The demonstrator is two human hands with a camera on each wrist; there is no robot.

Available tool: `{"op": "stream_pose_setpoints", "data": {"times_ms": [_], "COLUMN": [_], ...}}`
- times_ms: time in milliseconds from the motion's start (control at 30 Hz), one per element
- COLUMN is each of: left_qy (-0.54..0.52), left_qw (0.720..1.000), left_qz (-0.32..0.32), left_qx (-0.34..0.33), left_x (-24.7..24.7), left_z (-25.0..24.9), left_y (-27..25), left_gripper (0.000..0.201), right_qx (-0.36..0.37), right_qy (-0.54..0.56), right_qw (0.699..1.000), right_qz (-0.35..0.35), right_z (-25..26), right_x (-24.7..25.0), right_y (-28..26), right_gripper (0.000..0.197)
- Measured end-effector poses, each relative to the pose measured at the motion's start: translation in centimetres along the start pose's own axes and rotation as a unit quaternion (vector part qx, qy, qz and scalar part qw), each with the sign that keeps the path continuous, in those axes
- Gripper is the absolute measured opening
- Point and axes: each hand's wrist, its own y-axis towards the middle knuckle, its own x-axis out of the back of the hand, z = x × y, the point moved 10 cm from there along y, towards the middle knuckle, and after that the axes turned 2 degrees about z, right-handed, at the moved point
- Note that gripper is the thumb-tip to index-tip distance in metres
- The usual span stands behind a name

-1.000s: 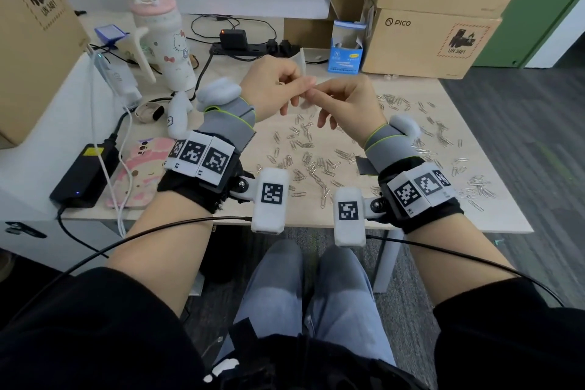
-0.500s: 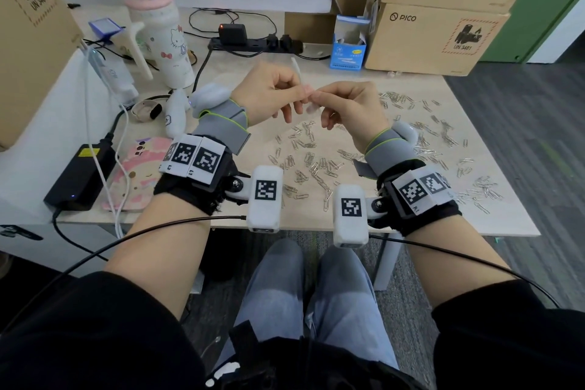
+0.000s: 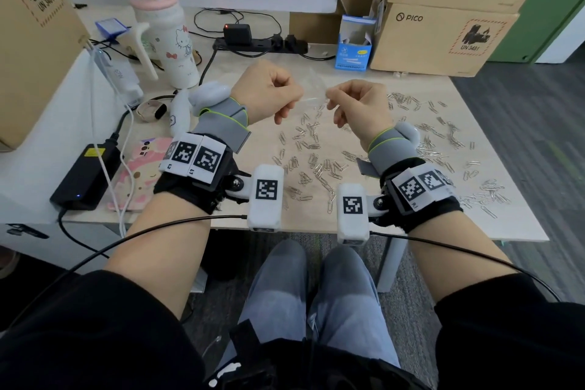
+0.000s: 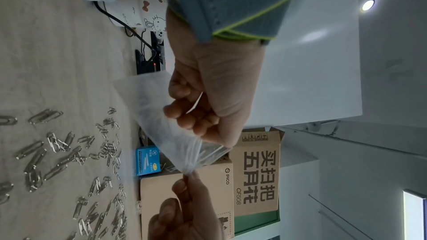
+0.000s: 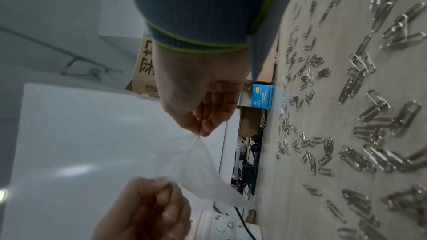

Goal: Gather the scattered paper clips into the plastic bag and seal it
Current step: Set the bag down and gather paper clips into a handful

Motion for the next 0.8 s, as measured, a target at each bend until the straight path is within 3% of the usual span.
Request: {"op": "stream_pose_setpoints", "data": {"times_ms": [200, 333, 500, 633, 800], "left_qy": [0.015, 0.051, 0.098, 0.161, 0.214], "left_qw": [1.0, 0.998, 0.991, 0.98, 0.958], "left_qz": [-0.018, 0.004, -0.045, -0.063, -0.116], "left_qx": [0.011, 0.028, 0.079, 0.102, 0.154], "left_x": [1.0, 0.9, 3.0, 4.0, 6.9], "left_z": [0.7, 1.4, 3.5, 4.3, 6.8], "left_y": [0.4, 0.3, 0.4, 0.4, 0.1], "left_gripper": [0.025, 0.027, 0.034, 0.031, 0.028], "right_qx": [0.008, 0.021, -0.067, -0.123, -0.118], "right_qy": [-0.094, -0.16, -0.141, -0.124, -0.091], "right_qw": [0.991, 0.984, 0.986, 0.975, 0.96], "right_qz": [0.099, 0.08, 0.058, 0.14, 0.236], "right_z": [0.8, 0.6, -2.3, -4.4, -5.7], "right_x": [-3.6, -3.9, -3.5, -6.3, -8.7], "right_y": [-0.3, 0.6, 1.4, 1.2, 0.5], "right_gripper": [0.015, 0.017, 0.019, 0.024, 0.023]}}
